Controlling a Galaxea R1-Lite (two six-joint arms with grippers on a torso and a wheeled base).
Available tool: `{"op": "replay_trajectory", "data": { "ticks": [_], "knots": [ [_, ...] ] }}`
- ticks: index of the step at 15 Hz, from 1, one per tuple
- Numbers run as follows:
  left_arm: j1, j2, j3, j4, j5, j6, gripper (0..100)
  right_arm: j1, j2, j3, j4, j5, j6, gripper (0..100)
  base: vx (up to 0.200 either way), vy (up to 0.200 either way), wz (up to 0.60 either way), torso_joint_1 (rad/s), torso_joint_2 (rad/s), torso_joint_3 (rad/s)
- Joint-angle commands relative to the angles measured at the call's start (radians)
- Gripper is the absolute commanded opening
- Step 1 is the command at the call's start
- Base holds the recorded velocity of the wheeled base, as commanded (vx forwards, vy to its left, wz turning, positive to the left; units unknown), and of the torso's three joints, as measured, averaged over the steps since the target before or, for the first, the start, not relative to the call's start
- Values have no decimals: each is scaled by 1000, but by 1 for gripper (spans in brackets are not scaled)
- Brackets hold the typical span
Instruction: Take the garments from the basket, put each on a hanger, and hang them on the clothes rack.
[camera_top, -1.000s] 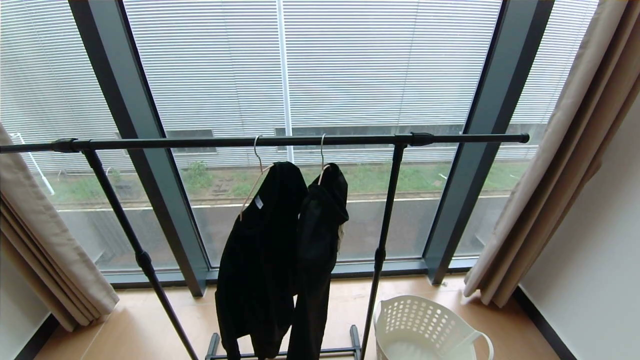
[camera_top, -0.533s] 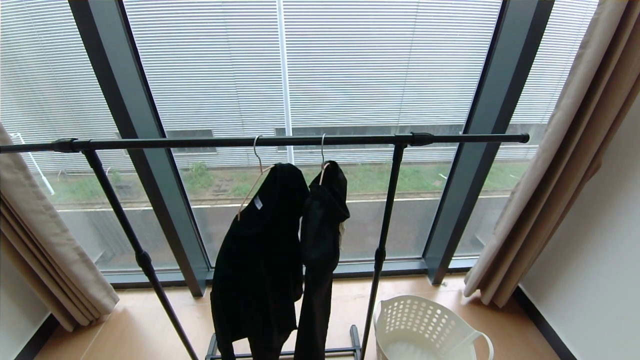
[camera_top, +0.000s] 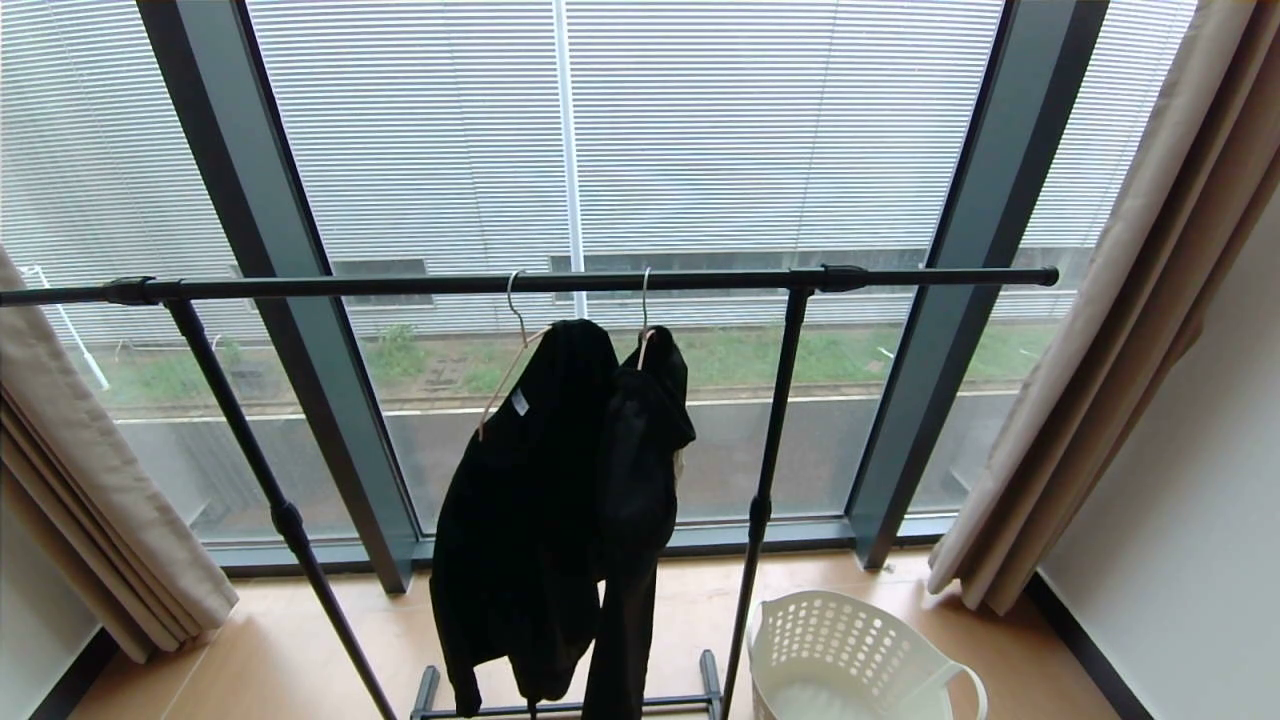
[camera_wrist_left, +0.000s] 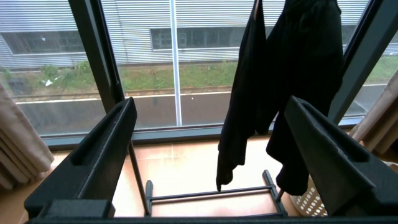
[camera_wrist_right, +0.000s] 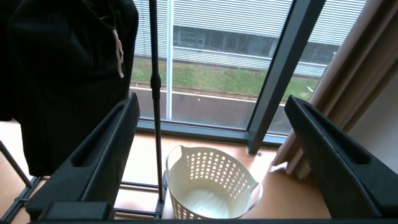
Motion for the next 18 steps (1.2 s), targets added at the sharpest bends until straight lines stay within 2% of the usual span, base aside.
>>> {"op": "replay_trajectory", "data": {
  "ticks": [1,18],
  "knots": [
    [0,0,0,0,0,0,100,-1,1,0,0,1,0,100,0,0,0,0,0,0],
    [0,0,0,0,0,-1,100,-1,1,0,0,1,1,100,0,0,0,0,0,0]
  ]
}}
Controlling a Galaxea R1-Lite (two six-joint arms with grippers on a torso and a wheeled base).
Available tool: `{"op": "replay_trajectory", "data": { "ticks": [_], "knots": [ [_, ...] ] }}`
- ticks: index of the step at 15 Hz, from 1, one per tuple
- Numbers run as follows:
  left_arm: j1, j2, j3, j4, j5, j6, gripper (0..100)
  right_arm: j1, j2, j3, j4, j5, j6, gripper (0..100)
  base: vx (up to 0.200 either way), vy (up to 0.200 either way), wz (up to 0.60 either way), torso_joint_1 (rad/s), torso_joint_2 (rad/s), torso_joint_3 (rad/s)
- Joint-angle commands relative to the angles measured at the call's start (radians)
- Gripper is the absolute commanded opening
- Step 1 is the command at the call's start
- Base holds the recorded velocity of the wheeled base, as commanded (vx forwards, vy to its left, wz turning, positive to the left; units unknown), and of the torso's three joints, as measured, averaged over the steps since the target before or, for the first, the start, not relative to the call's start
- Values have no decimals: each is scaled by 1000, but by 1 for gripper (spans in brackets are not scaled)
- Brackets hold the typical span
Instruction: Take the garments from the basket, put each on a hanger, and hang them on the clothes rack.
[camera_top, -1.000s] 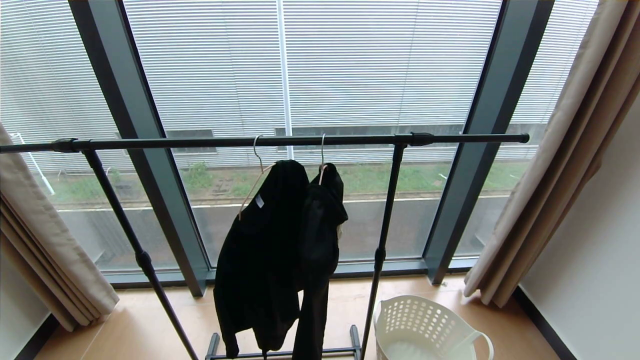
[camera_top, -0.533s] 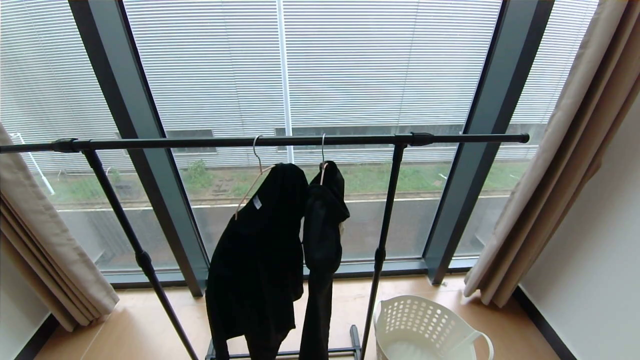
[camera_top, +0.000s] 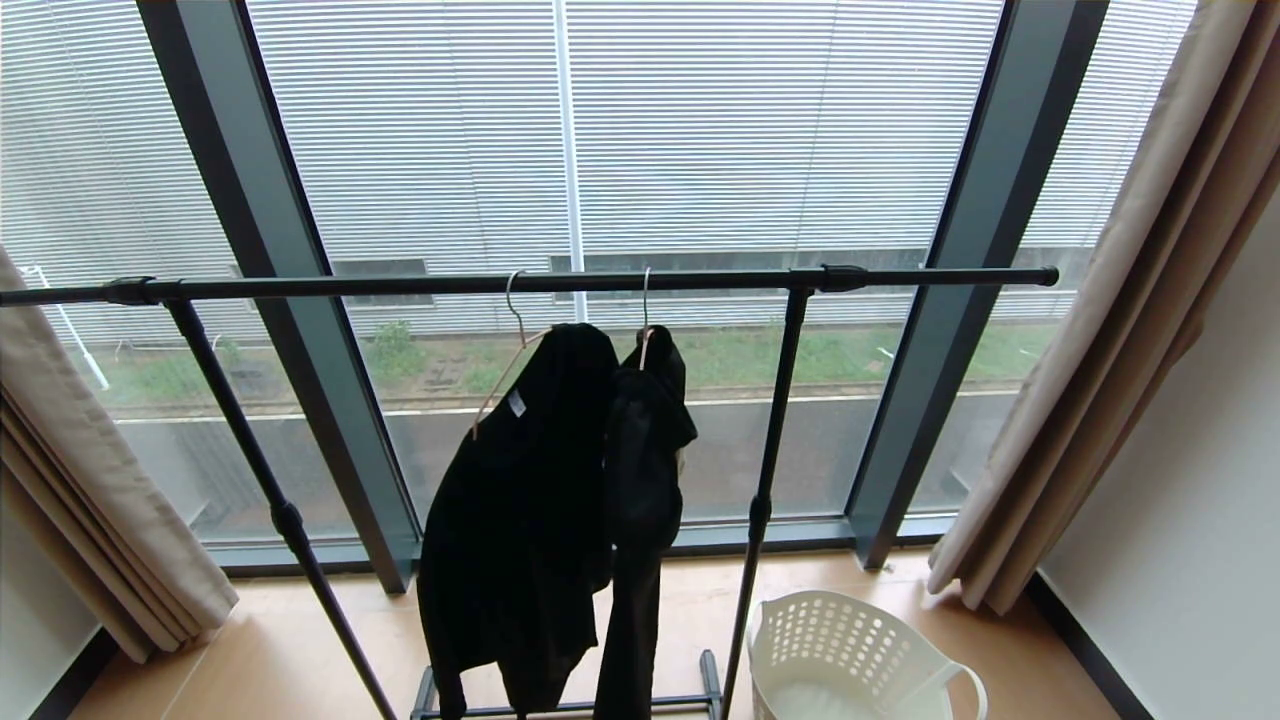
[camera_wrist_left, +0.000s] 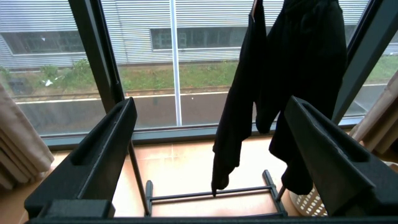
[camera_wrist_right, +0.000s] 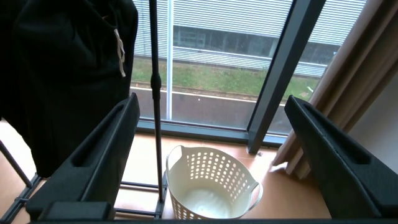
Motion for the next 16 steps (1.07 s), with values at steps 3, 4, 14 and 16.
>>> {"op": "replay_trajectory", "data": {
  "ticks": [3,4,14,16],
  "knots": [
    [0,0,0,0,0,0,100,0,1,0,0,0,-2,100,0,0,0,0,0,0],
    [0,0,0,0,0,0,100,0,1,0,0,0,-2,100,0,0,0,0,0,0],
    [0,0,0,0,0,0,100,0,1,0,0,0,-2,100,0,0,0,0,0,0],
    [0,0,0,0,0,0,100,0,1,0,0,0,-2,100,0,0,0,0,0,0]
  ]
}}
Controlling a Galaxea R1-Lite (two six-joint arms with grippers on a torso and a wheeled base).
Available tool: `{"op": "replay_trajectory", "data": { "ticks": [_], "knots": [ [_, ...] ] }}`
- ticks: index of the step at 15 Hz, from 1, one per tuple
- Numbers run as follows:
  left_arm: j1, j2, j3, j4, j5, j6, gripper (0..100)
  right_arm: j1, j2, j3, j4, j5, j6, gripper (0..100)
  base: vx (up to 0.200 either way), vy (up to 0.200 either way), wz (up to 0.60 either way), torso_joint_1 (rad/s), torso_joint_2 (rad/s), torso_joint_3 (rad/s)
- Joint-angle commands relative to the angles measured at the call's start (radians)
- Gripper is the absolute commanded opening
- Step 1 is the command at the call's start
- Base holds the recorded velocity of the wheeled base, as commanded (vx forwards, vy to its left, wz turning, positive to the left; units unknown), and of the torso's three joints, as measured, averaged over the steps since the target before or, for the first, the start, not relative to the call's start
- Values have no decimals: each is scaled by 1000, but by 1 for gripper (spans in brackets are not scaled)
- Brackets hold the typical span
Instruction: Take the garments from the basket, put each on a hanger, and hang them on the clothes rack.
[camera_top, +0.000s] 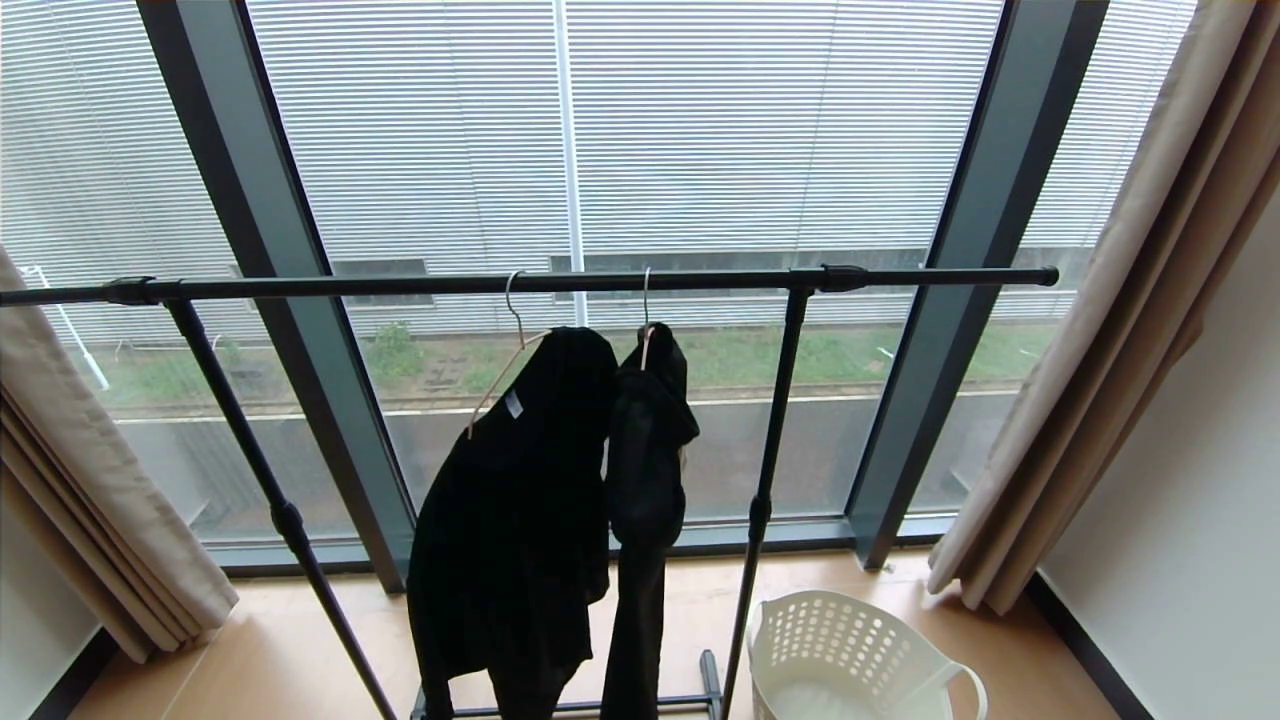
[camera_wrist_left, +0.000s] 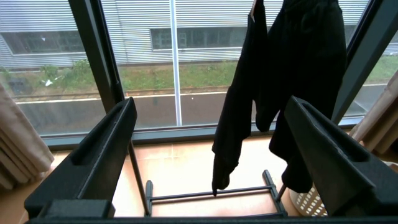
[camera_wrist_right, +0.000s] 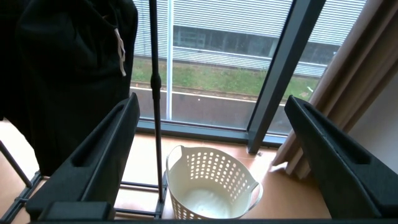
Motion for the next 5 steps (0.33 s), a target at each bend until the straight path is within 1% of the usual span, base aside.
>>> {"op": "replay_trajectory", "data": {
  "ticks": [1,5],
  "knots": [
    [0,0,0,-1,0,0,100,0,1,0,0,0,0,100,0,0,0,0,0,0],
    [0,0,0,-1,0,0,100,0,1,0,0,0,0,100,0,0,0,0,0,0]
  ]
}}
